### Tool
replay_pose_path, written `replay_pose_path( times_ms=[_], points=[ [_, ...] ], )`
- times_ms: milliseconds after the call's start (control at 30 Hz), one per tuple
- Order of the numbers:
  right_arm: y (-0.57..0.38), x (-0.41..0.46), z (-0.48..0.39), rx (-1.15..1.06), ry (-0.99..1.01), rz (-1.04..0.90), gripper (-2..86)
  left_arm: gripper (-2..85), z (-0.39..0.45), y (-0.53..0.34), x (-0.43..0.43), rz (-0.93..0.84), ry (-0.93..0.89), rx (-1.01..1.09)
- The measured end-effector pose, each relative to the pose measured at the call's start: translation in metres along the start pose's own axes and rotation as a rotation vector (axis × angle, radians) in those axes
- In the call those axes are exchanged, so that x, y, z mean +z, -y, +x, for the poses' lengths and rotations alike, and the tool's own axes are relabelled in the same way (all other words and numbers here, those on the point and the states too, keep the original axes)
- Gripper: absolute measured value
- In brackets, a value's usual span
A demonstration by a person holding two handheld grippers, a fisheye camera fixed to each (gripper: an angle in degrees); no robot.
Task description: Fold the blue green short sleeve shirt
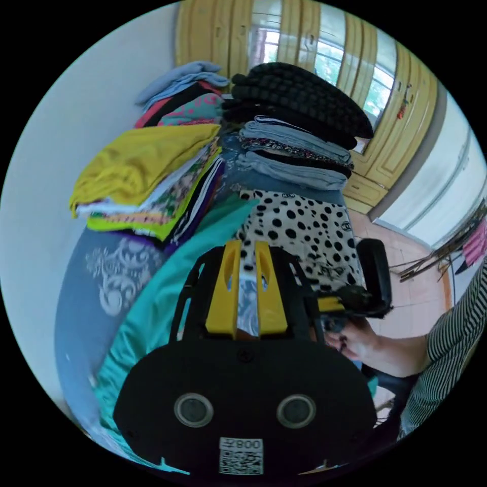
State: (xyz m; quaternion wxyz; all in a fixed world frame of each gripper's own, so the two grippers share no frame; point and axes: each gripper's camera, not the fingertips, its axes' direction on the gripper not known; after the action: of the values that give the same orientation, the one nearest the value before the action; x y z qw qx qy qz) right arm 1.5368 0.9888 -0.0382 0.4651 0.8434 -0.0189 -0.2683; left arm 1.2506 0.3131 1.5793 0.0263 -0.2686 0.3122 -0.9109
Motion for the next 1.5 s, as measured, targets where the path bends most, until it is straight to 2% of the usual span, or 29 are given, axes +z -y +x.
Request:
replay_pose_path(
  times_ms=[67, 167, 267, 333, 533, 767, 967, 1233, 1333, 1500],
  points=[
    [0.006, -0.020, 0.030, -0.011, 0.036, 0.066, 0.3, 5.2, 0.009, 0.057, 0.065, -0.023, 0.010, 0.085],
    [0.002, -0.042, 0.062, -0.009, -0.020, 0.128, 0.4, 5.8, 0.031, 0.103, 0.142, -0.098, 0.067, 0.208],
    [-0.007, -0.052, 0.101, 0.041, 0.018, 0.161, 0.8, 4.5, 0.043, 0.122, 0.220, -0.243, 0.165, 0.265],
    [-0.010, -0.056, 0.116, 0.037, 0.041, 0.162, 1.0, 3.3, 0.041, 0.124, 0.239, -0.263, 0.160, 0.240],
    [-0.017, -0.071, 0.164, 0.081, 0.113, 0.230, 2.4, 1.7, 0.012, 0.098, 0.166, -0.066, 0.118, 0.129],
    [-0.002, -0.099, 0.191, 0.034, 0.166, 0.316, 7.0, 1.5, -0.057, 0.041, 0.082, 0.059, -0.177, -0.027],
    [0.021, -0.091, 0.188, -0.056, 0.231, 0.310, 10.1, 1.4, -0.090, -0.002, 0.085, 0.055, -0.366, -0.066],
    [0.059, -0.079, 0.156, -0.206, 0.214, 0.282, 10.7, 1.6, -0.127, -0.048, 0.097, -0.009, -0.469, -0.035],
    [0.074, -0.073, 0.140, -0.250, 0.242, 0.281, 9.5, 1.6, -0.144, -0.064, 0.100, -0.034, -0.512, -0.022],
    [0.098, -0.064, 0.115, -0.268, 0.326, 0.299, 4.2, 1.7, -0.174, -0.092, 0.092, -0.060, -0.486, -0.015]
  ],
)
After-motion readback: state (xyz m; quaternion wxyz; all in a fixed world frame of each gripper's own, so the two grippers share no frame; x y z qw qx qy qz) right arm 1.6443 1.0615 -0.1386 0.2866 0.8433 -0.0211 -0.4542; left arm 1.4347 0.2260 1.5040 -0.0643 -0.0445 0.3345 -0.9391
